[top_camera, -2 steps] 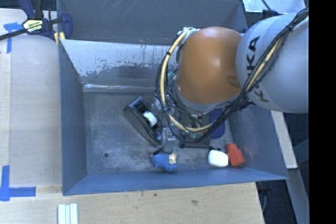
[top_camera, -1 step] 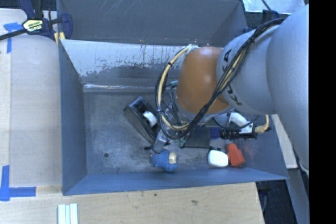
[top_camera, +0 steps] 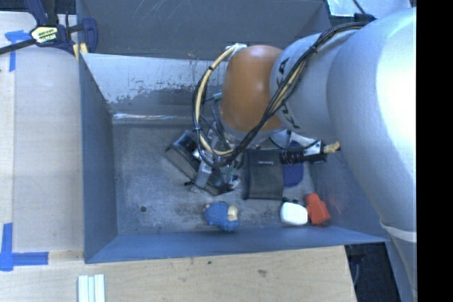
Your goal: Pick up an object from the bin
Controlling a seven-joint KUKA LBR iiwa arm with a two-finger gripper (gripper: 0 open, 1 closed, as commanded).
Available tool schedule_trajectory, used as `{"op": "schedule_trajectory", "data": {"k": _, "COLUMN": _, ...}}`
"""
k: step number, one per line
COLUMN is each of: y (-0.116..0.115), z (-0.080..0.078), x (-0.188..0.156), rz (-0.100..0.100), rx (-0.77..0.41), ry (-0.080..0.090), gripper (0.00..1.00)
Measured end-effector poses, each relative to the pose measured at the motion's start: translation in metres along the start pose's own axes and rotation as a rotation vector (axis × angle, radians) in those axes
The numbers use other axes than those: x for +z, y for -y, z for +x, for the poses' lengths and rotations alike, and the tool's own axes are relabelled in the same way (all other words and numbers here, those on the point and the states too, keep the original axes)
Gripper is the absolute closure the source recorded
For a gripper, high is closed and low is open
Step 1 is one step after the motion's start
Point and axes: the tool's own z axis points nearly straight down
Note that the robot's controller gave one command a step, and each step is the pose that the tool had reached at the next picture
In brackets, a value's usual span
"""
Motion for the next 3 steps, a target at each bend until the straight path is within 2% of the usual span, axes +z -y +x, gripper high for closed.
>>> {"op": "schedule_trajectory", "data": {"k": 1, "y": 0.002, "z": 0.001, "x": -0.001, "rz": 0.003, "rx": 0.002, "ry": -0.002, "gripper": 1.0}}
{"op": "schedule_trajectory", "data": {"k": 2, "y": -0.028, "z": -0.015, "x": -0.087, "rz": -0.004, "rx": -0.025, "ry": 0.012, "gripper": 1.0}}
{"op": "schedule_trajectory", "data": {"k": 3, "y": -0.007, "z": -0.017, "x": -0.157, "rz": 0.0, "rx": -0.054, "ry": 0.01, "gripper": 1.0}}
